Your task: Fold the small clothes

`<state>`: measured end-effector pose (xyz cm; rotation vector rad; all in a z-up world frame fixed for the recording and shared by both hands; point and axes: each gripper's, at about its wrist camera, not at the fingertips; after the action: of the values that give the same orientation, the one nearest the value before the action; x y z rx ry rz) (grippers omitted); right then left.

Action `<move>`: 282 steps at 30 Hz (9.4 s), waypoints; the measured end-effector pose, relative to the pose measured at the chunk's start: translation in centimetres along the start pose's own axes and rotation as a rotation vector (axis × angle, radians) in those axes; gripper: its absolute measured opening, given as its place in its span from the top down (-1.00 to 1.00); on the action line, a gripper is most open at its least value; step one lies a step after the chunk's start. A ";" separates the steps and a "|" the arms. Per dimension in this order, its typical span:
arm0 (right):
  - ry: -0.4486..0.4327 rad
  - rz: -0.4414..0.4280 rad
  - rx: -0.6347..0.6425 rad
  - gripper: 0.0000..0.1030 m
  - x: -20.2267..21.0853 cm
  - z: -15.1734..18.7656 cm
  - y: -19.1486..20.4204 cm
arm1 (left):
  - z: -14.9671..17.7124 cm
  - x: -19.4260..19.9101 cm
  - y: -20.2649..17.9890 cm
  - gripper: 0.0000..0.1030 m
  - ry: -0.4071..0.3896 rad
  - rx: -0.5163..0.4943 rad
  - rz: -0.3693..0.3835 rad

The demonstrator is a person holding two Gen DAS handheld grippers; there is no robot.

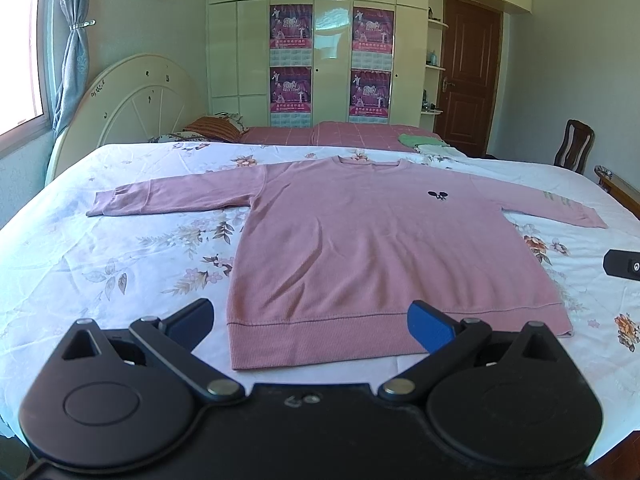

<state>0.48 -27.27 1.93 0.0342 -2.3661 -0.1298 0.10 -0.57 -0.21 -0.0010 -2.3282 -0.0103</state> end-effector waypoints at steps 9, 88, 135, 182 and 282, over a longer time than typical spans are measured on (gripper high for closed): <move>-0.002 0.003 -0.002 -1.00 0.1 0.1 0.0 | 0.1 0.2 0.2 -0.99 -0.004 -0.003 0.000; -0.055 0.015 -0.680 -0.06 -22.7 -15.1 -45.0 | -18.2 -24.0 -20.2 -0.52 0.107 -0.087 0.075; 0.085 -0.246 -0.231 0.91 -25.7 -16.4 -14.7 | -18.3 -28.1 3.1 -0.83 0.185 0.087 -0.038; 0.111 -0.289 -0.568 -0.06 -24.8 -11.7 -17.6 | -26.4 -38.1 -2.9 0.87 0.117 0.072 0.316; 0.214 -0.102 0.042 0.92 -39.1 -23.7 -16.7 | -27.1 -42.3 -9.8 -0.19 0.089 -0.147 0.068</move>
<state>44.79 -43.42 -10.11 0.1799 -2.1537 -0.1198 48.82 -10.51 -12.38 -0.1512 -2.2323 -0.1448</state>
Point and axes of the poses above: each gripper's, at about its wrist camera, not at the fingertips, and x roughly against the way its jaws point, y to its left, z to its underside, and after that the axes turned 12 degrees about y, right-handed
